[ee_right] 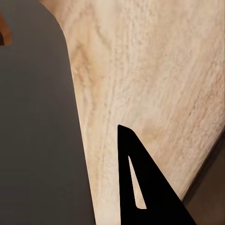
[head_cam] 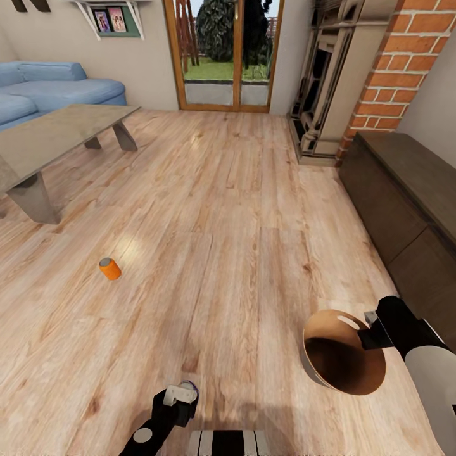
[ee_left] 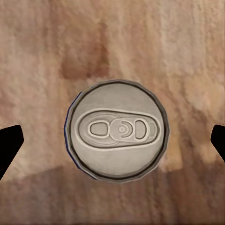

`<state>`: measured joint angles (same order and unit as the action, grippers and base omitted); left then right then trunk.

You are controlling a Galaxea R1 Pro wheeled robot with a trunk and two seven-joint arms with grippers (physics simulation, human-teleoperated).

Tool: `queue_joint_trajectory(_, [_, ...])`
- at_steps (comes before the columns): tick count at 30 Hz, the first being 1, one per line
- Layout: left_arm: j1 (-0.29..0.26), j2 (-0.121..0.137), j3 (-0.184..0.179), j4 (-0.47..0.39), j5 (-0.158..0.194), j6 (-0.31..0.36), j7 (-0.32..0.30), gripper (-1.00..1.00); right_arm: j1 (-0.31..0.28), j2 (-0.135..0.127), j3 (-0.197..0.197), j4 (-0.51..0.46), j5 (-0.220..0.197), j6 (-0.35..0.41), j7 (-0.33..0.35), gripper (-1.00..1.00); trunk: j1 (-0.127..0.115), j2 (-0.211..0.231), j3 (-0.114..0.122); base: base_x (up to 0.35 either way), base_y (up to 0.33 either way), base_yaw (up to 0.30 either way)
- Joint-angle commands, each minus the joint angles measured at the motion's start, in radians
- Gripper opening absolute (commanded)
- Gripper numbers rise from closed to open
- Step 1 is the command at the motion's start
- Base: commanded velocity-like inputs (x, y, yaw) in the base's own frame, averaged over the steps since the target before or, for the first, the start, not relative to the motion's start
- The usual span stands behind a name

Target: Put the three can of soda from the living room inside the tash can in the kitchen.

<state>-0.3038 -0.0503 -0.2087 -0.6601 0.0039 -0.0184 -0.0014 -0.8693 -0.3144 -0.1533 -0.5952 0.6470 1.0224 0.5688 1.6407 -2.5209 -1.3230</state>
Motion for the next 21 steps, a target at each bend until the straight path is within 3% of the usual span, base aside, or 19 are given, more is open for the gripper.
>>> queue_joint_trajectory(1, [0.000, 0.000, 0.000, 0.000, 0.000, 0.000, 0.000, 1.00, -0.001, 0.000, 0.000, 0.000, -0.009, 0.002, 0.000, -1.00, 0.000, 0.000, -0.004, 0.000, 0.000, 0.000])
queue_joint_trajectory(11, [0.000, 0.001, 0.000, -0.001, 0.001, 0.000, -0.006, 1.00, 0.000, -0.001, -0.001, 0.000, -0.009, 0.002, 0.000, -1.00, 0.001, -0.001, -0.008, 0.005, 0.000, 0.000])
queue_joint_trajectory(21, [0.000, 0.001, 0.000, -0.002, 0.000, -0.006, -0.003, 1.00, 0.001, 0.000, -0.002, 0.001, -0.009, 0.001, 0.000, -1.00, 0.001, -0.001, -0.008, 0.092, 0.000, 0.000])
